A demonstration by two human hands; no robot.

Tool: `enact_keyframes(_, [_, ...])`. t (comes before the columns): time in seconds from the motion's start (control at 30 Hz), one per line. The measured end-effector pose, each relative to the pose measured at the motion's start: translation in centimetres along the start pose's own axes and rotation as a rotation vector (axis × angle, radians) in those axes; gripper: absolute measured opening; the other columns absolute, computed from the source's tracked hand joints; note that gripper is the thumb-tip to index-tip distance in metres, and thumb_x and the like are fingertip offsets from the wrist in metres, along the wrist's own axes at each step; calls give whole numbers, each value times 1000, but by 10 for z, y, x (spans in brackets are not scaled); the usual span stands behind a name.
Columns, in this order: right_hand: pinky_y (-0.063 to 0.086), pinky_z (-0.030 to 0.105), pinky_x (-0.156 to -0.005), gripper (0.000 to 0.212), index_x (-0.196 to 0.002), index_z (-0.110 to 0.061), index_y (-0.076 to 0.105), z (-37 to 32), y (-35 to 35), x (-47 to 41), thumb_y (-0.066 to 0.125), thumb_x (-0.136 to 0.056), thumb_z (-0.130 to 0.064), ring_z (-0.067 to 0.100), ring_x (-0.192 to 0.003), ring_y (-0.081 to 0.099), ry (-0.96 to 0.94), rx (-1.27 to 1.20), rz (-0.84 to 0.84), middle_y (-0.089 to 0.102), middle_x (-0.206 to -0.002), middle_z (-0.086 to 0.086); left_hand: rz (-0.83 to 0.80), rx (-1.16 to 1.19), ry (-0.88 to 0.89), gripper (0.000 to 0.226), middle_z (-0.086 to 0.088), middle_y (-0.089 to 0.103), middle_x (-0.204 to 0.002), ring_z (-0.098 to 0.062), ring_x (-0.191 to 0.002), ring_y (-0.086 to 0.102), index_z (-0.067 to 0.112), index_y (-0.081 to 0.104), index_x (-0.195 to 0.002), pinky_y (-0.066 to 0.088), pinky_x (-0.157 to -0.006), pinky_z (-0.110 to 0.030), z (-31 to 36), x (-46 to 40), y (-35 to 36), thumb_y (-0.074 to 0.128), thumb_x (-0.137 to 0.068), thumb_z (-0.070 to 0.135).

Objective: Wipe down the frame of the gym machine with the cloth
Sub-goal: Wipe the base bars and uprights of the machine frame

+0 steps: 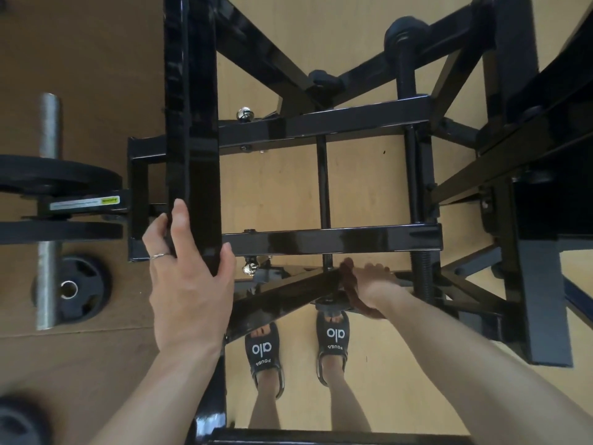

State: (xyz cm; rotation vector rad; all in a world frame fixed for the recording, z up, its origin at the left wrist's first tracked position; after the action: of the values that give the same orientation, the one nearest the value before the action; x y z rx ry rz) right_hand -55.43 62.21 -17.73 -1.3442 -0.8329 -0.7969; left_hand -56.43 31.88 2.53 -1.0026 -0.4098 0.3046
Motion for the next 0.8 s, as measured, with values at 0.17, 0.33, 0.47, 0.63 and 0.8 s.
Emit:
enact_keyframes(0.17, [57, 35, -91, 21, -121, -18, 62, -7, 8, 14, 59, -101, -24, 22, -98, 65, -7, 119, -94, 63, -105, 4, 8, -19, -1, 77, -6, 25, -153, -35, -120, 54, 33, 17, -156, 57, -80, -48, 2, -1, 0, 65, -95, 33])
enact_keyframes(0.33, [50, 33, -87, 30, -130, -16, 59, -18, -18, 19, 55, -102, -25, 25, -112, 64, -39, -280, -285, 64, -117, 2, 11, -48, 2, 77, -8, 25, -152, -36, -116, 54, 32, 17, -156, 58, -80, -52, 3, -1, 0, 65, -96, 33])
enact_keyframes(0.47, [52, 43, -102, 25, -123, -19, 61, -39, -31, 37, 54, -102, -32, 28, -111, 63, -64, -532, -163, 65, -114, 6, 16, -64, 27, 77, -11, 27, -150, -39, -115, 54, 28, 17, -156, 58, -79, -52, 5, -1, 0, 66, -95, 31])
enact_keyframes(0.63, [50, 37, -90, 23, -123, -15, 63, -64, -47, 80, 54, -102, -23, 28, -108, 62, -169, -733, -56, 63, -109, 6, 41, -90, 74, 76, -15, 28, -151, -39, -117, 53, 25, 17, -156, 53, -85, -47, 3, 2, -1, 64, -97, 31])
enact_keyframes(0.8, [52, 38, -93, 16, -117, -28, 60, -69, -76, 146, 56, -102, -27, 27, -105, 62, -185, -951, 222, 64, -108, 3, 24, -386, 114, 80, -28, 21, -159, -49, -142, 33, 17, 5, -161, 22, -120, -61, 3, 2, -2, 51, -101, 44])
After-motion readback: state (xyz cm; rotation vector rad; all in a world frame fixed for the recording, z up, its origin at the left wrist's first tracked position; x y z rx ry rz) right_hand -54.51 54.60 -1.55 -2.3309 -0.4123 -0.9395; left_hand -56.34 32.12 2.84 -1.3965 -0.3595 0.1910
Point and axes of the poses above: each hand's wrist, its own x-axis away from the middle knuckle, its own y-axis out of the palm, z = x × y, the point moved 6 cm from there along -x, towards the middle knuckle
